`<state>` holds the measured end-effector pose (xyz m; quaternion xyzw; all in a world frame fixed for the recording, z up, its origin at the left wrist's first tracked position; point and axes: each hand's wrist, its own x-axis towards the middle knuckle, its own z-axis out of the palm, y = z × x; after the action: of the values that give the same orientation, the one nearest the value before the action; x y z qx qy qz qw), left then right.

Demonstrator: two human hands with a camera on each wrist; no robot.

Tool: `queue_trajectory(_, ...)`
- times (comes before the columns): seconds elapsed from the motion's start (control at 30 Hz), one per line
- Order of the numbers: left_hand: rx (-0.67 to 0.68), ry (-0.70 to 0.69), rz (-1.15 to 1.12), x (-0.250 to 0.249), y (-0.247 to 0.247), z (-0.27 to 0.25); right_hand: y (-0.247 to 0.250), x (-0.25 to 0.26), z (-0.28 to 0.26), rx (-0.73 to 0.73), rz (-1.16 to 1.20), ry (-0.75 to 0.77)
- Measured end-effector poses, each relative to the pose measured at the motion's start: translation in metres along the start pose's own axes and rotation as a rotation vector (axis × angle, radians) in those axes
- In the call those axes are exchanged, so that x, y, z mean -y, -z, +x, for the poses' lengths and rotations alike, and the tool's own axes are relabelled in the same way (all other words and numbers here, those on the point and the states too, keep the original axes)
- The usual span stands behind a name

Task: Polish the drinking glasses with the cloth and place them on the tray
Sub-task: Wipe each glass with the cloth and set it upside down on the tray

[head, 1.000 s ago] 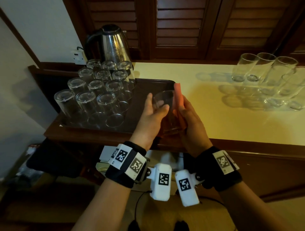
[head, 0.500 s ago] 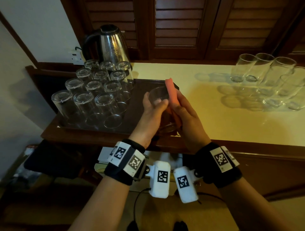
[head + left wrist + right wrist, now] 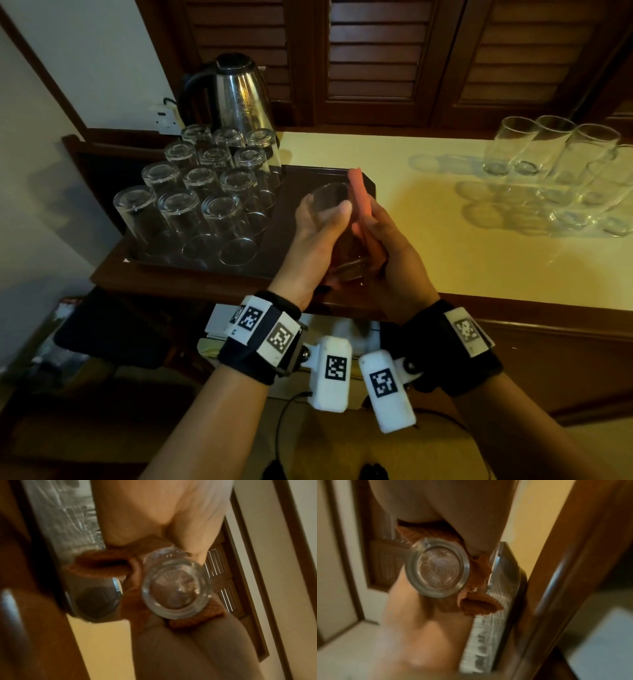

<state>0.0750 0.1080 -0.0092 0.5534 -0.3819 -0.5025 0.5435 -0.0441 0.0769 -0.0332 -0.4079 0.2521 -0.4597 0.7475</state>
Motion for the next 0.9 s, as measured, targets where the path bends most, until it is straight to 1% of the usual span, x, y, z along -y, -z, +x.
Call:
queue_trajectory(0.07,0.005,0.002,0.013,0.002,0.001,-0.001,0.004,0.003,0.0,0.009,0.096,-0.034)
queue_trajectory(0.1,0.007,0.014,0.027,0.002,0.002,0.0,0.007,0.004,0.0,0.005,0.1,-0.035)
queue_trajectory(0.17,-0.02,0.022,0.027,0.002,0.003,0.003,0.009,0.004,0.001,-0.002,0.006,-0.005)
queue_trajectory(0.27,-0.019,-0.002,0.031,-0.001,0.001,0.006,0.002,0.003,0.002,-0.047,-0.221,0.06)
queue_trajectory(0.33,-0.03,-0.034,0.044,-0.003,-0.003,0.005,0.0,0.0,0.002,-0.034,-0.25,0.087)
queue_trajectory(0.37,-0.038,-0.047,0.041,-0.004,-0.004,0.003,-0.001,-0.001,0.001,-0.012,-0.213,0.077)
queue_trajectory(0.43,-0.029,-0.043,0.018,-0.004,-0.004,0.002,-0.002,0.002,-0.002,0.03,-0.046,0.013)
queue_trajectory(0.5,0.0,-0.019,-0.019,-0.005,-0.002,0.002,0.003,0.004,-0.002,0.029,0.123,-0.048)
queue_trajectory(0.53,0.017,-0.004,-0.037,-0.006,0.0,0.001,0.006,0.005,-0.002,0.021,0.156,-0.05)
queue_trajectory(0.57,0.025,0.013,-0.041,-0.007,0.001,0.002,0.006,0.008,-0.002,0.009,0.122,-0.033)
queue_trajectory(0.67,0.011,0.039,-0.037,-0.008,0.002,0.005,0.006,0.01,0.0,-0.056,-0.185,0.081)
queue_trajectory(0.73,0.017,0.025,-0.009,-0.008,-0.004,0.004,0.005,0.005,0.001,-0.062,-0.275,0.123)
queue_trajectory(0.77,0.013,0.002,0.014,-0.006,-0.006,0.004,0.004,0.003,0.0,-0.051,-0.271,0.122)
queue_trajectory(0.83,0.004,-0.02,0.008,-0.002,-0.008,0.002,0.002,0.003,-0.003,-0.012,-0.177,0.079)
queue_trajectory(0.9,0.031,0.015,-0.044,0.001,-0.005,0.001,0.005,0.008,-0.006,0.031,-0.023,0.021)
